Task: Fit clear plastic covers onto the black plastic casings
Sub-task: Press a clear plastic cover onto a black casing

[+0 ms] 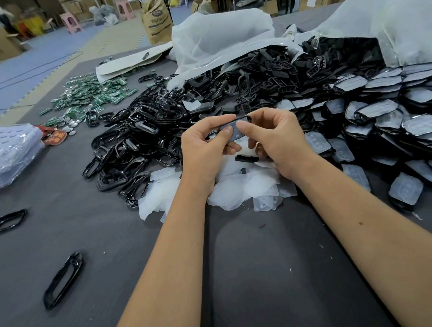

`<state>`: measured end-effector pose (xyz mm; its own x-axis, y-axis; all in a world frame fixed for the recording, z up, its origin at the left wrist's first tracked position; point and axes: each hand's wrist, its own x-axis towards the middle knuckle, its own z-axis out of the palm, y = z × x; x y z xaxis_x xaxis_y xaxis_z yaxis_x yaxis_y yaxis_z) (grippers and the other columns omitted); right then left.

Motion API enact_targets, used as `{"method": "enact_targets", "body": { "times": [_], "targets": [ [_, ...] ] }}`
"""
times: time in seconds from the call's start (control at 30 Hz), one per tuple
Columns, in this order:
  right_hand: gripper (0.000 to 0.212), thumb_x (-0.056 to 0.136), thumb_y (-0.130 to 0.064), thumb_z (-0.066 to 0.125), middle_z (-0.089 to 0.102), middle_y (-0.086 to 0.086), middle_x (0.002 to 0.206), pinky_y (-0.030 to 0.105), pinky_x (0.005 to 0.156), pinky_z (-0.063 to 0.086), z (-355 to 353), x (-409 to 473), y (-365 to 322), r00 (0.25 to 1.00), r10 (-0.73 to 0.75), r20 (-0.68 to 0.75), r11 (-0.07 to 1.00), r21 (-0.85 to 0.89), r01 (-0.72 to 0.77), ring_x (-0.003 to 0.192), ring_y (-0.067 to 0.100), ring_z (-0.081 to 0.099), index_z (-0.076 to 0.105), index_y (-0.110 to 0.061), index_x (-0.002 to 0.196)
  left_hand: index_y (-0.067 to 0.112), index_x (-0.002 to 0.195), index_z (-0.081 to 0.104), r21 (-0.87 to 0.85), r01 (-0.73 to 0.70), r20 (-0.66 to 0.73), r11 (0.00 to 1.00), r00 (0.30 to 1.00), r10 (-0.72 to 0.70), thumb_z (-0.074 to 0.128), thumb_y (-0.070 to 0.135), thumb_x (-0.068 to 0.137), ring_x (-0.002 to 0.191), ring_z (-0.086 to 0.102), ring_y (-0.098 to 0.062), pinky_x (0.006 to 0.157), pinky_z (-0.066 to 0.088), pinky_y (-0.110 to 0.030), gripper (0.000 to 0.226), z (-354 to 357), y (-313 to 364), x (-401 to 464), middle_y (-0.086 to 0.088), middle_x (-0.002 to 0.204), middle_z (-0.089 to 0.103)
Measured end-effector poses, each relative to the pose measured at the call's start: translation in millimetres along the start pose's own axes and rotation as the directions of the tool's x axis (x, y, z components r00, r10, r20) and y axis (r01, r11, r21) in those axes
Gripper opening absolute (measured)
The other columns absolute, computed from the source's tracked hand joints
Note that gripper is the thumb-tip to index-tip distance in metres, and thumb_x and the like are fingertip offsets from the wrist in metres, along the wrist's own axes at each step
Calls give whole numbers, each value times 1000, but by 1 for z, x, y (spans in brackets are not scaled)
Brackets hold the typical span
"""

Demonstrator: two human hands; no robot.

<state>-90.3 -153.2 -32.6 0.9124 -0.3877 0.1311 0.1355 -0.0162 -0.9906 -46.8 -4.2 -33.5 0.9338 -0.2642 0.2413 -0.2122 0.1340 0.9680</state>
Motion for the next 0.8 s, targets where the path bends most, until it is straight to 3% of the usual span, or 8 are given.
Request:
{"method": "enact_targets", "body": {
  "times": [0.2, 0.53, 0.8],
  "targets": [
    [17, 90, -14, 81, 60, 2, 56, 19, 40, 39, 0, -2, 0, 1000, -10, -7, 1000, -4, 10, 41, 6, 50, 69, -3, 85, 10, 108, 78, 7, 4, 13, 1000, 1000, -4, 66, -4, 94, 57, 66, -19, 63, 57, -25, 23, 0, 0, 0, -11, 97, 76],
    [10, 97, -8, 70, 68, 6, 66, 23, 44, 49, 4, -2, 2, 998, -41, -38, 999, -26, 41, 52, 14, 63, 77, -3, 92, 13, 104, 79, -14, 7, 9, 1000, 1000, -7, 67, -3, 94, 56, 66, -19, 59, 56, -23, 23, -1, -4, 3, -21, 101, 74],
    [17, 97, -10, 68, 67, 5, 58, 28, 44, 53, 6, -2, 5, 990, -107, -92, 977, -193, 88, 48, 20, 65, 77, -14, 83, 5, 108, 76, 29, 27, 10, 999, 1000, -28, 66, -4, 95, 53, 63, -17, 58, 54, -23, 19, -1, -6, 4, -13, 91, 73]
  ]
}}
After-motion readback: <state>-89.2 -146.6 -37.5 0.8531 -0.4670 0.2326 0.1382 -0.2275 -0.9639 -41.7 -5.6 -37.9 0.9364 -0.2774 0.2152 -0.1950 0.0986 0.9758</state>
